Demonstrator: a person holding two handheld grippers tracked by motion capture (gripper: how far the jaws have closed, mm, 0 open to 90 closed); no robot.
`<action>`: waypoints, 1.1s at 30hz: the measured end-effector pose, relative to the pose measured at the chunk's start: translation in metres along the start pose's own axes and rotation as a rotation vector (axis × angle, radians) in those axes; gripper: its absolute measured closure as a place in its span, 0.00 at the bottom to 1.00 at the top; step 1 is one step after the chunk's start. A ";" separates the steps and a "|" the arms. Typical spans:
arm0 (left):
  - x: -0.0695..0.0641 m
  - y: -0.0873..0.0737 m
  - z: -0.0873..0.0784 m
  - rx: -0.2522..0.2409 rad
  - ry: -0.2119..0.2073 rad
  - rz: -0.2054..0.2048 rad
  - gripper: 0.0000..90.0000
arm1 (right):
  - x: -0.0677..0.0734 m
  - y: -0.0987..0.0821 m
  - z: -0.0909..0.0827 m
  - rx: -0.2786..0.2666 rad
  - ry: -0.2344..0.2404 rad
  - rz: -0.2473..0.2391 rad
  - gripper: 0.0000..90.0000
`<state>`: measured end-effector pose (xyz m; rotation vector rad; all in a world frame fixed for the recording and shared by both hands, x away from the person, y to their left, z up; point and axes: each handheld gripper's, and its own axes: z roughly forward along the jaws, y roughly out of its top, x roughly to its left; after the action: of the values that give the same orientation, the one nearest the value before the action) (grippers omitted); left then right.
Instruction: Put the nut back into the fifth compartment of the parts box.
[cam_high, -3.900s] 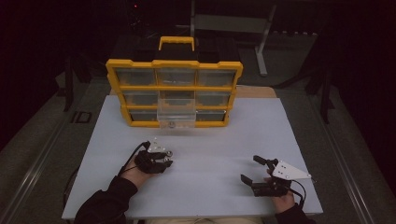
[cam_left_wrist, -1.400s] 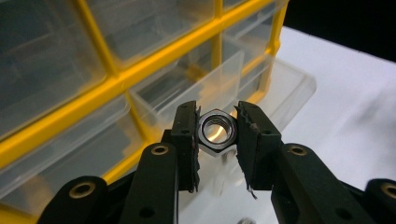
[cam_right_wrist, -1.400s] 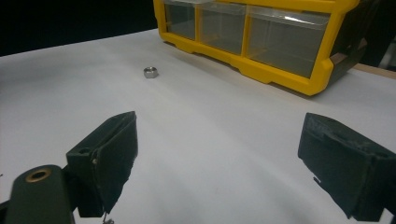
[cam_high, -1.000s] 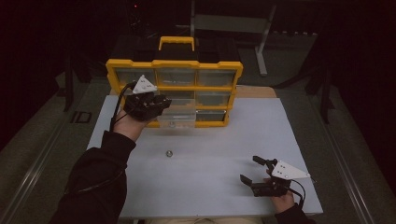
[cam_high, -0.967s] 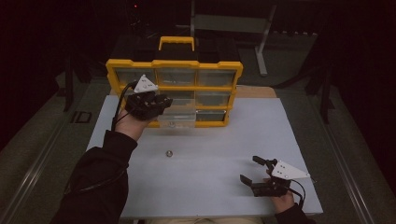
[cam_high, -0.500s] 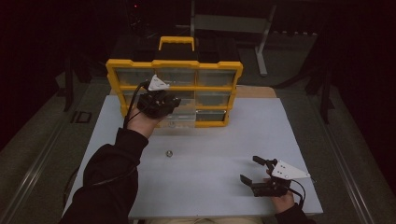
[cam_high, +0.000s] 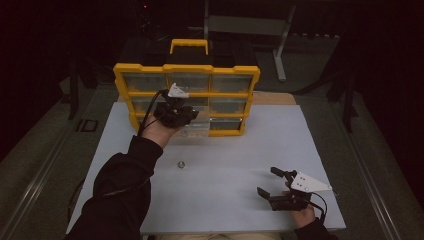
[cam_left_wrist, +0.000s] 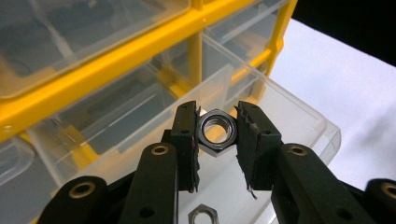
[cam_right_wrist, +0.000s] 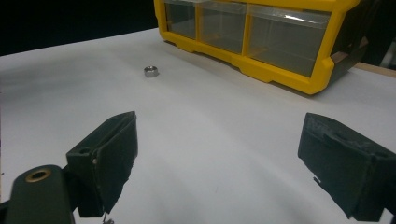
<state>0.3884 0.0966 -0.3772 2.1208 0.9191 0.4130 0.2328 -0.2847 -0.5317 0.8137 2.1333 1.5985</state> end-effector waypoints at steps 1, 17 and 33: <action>0.001 0.001 0.000 0.009 -0.011 -0.002 0.76 | 0.000 0.000 0.000 0.000 0.001 0.000 0.14; 0.003 0.011 0.012 0.143 -0.039 0.036 0.76 | 0.000 0.000 0.001 0.009 0.000 0.006 0.14; 0.002 0.018 -0.008 0.068 -0.041 0.016 0.50 | 0.000 -0.001 0.002 0.015 0.002 0.004 0.14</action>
<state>0.3938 0.0942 -0.3587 2.1918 0.9054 0.3489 0.2338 -0.2838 -0.5329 0.8220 2.1487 1.5887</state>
